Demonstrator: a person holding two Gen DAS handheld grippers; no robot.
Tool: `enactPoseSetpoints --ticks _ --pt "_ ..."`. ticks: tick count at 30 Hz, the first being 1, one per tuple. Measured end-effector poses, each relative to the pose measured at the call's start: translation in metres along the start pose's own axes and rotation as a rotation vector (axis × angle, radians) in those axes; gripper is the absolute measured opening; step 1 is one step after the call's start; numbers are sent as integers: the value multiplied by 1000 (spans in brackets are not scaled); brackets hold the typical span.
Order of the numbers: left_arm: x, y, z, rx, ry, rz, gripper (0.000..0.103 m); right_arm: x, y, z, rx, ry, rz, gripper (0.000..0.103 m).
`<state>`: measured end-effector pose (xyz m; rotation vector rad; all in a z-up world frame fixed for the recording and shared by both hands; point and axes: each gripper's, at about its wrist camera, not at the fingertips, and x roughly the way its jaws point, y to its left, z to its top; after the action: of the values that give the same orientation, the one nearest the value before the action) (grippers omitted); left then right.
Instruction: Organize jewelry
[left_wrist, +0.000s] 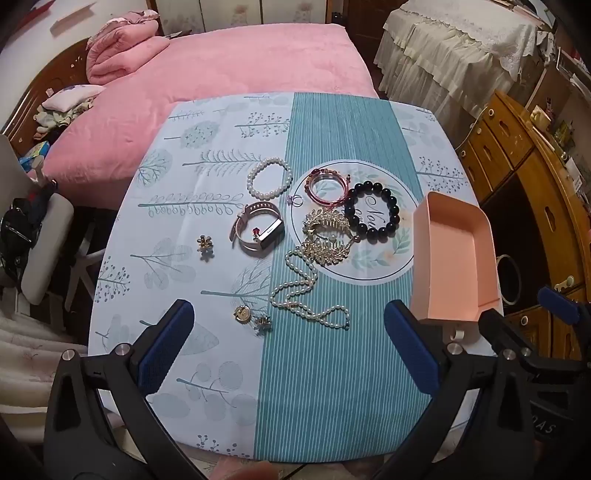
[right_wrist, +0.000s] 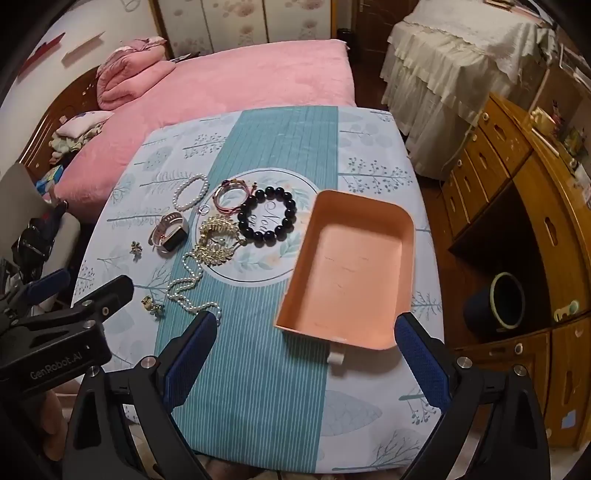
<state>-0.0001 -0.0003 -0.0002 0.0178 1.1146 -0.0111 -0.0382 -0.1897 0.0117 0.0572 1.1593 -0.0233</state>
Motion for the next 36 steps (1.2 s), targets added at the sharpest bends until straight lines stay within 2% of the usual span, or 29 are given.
enactPoseSetpoints --ticks 6,15,36 --pt "0 3 0 -4 11 -29 102 4 10 6 -38 9 -10 98" --pt "4 -2 5 25 16 -3 100 2 11 8 -48 -7 6 98" --pt "13 7 13 14 35 -9 99 7 22 21 -67 -22 17 98"
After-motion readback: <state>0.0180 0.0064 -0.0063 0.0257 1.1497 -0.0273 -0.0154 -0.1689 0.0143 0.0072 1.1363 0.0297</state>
